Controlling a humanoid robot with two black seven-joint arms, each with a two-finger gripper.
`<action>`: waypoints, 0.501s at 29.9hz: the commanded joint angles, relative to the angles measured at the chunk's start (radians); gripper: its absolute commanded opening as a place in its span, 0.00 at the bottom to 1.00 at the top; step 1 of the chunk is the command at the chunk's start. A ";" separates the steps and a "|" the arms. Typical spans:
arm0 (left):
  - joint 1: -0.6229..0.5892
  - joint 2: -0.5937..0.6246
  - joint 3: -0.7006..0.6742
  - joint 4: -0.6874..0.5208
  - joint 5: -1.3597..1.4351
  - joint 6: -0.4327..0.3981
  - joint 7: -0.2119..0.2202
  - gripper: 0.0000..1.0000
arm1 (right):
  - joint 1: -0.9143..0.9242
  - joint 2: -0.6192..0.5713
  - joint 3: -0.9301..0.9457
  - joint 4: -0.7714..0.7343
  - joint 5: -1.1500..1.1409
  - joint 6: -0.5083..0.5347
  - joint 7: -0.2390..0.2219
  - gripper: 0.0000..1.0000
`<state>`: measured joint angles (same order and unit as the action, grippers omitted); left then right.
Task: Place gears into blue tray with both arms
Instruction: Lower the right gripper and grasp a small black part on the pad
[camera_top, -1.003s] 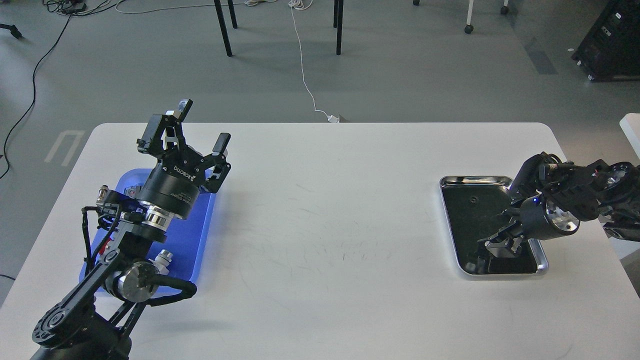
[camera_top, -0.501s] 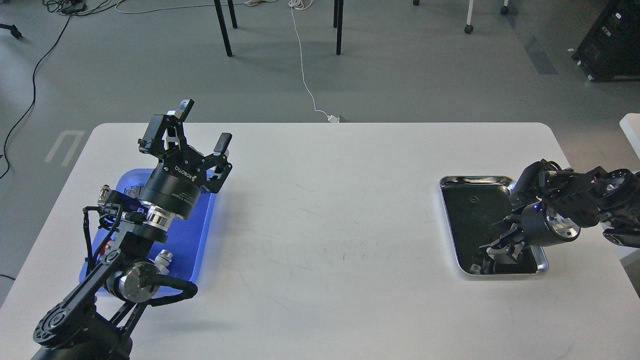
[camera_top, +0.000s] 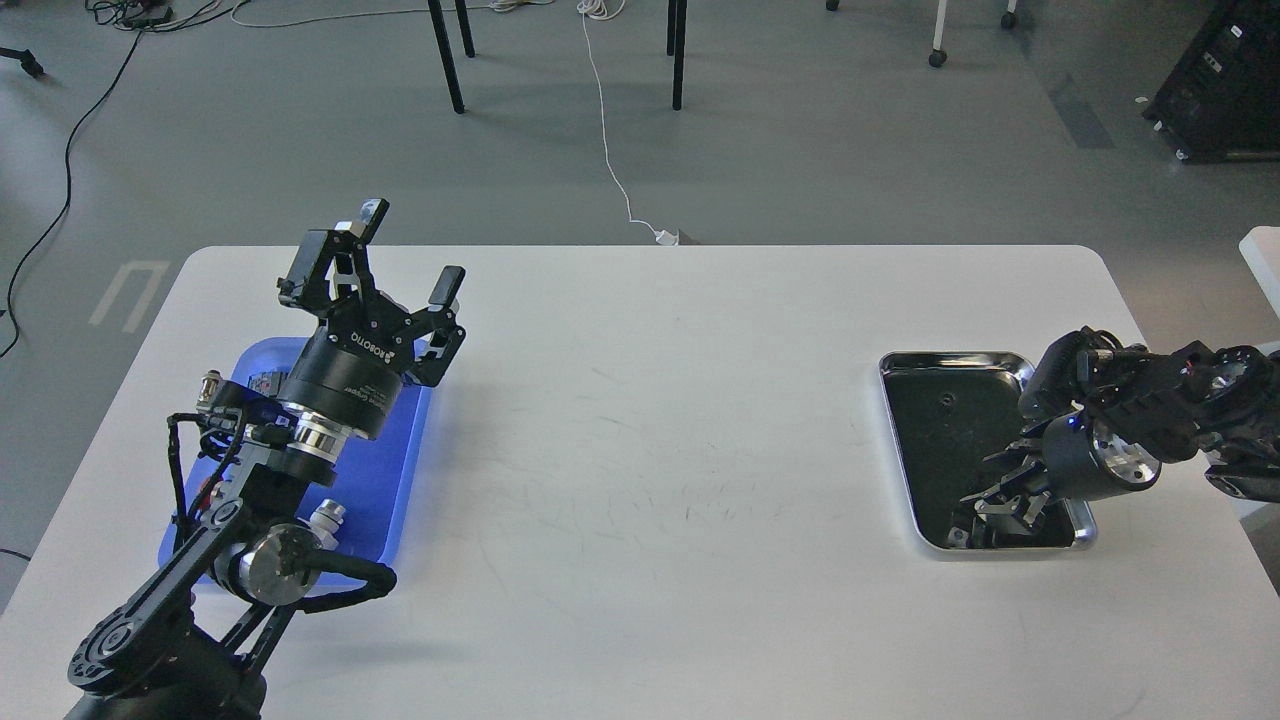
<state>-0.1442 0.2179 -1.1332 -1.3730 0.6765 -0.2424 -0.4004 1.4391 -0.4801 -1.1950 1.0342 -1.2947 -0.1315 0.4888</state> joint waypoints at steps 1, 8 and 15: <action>-0.002 0.001 0.000 0.000 0.000 0.000 0.000 0.98 | 0.000 0.000 0.000 0.000 0.000 0.000 0.000 0.42; 0.000 0.000 0.000 0.000 0.000 0.000 0.000 0.98 | 0.000 0.000 0.000 -0.008 -0.002 -0.005 0.000 0.22; 0.000 -0.002 0.001 0.000 0.000 0.000 0.000 0.98 | 0.014 -0.003 0.000 0.000 -0.002 -0.010 0.000 0.10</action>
<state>-0.1442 0.2165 -1.1326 -1.3729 0.6765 -0.2424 -0.4004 1.4458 -0.4801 -1.1950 1.0285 -1.2963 -0.1405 0.4883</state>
